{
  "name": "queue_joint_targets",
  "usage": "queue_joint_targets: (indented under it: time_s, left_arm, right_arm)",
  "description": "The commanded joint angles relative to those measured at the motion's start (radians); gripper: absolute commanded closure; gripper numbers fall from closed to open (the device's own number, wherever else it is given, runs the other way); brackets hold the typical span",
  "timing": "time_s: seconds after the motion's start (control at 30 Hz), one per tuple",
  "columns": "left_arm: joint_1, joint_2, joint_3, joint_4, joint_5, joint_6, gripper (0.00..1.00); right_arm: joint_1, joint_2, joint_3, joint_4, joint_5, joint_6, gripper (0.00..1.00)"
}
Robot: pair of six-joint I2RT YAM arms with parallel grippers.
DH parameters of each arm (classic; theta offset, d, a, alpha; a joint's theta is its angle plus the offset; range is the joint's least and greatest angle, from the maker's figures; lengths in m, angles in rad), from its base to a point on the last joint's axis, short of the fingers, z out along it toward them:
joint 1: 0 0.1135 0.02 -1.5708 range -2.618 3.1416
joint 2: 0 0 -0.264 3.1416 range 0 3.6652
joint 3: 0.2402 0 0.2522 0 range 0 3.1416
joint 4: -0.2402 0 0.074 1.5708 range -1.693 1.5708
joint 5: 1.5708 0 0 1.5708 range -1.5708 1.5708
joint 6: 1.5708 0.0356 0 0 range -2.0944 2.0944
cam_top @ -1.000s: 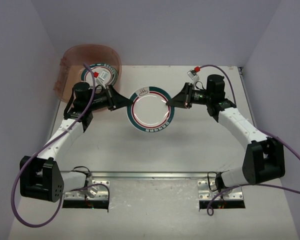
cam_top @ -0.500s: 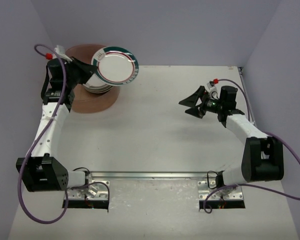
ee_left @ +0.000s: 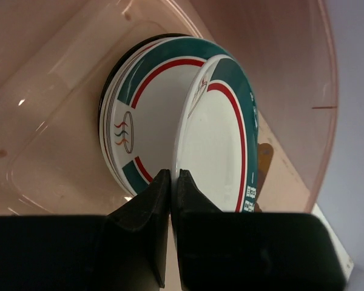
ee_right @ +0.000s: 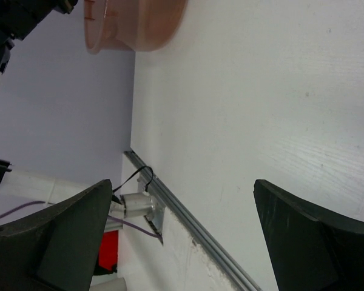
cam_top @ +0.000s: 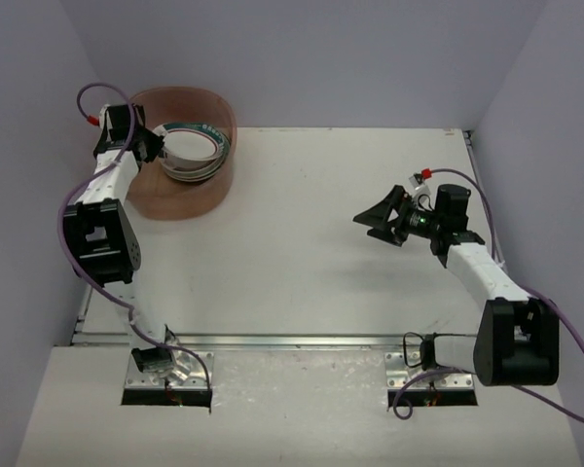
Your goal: Place the plates into the plastic bin on the countertop
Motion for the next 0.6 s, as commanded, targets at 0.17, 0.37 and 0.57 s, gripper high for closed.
queue_joint_targets:
  time_s: [0.17, 0.37, 0.57]
  left_arm:
    - [0.022, 0.103, 0.145, 0.061, 0.026, 0.014, 0.47]
    - [0.023, 0.221, 0.343, -0.136, -0.014, 0.037, 0.00]
    - [0.019, 0.316, 0.506, -0.274, 0.020, 0.074, 0.00]
  right_arm:
    - [-0.004, -0.066, -0.002, -0.036, -0.025, -0.078, 0.01]
    - [-0.002, -0.072, 0.001, -0.068, -0.010, -0.099, 0.01]
    - [-0.002, -0.103, 0.016, -0.161, 0.027, -0.156, 0.01]
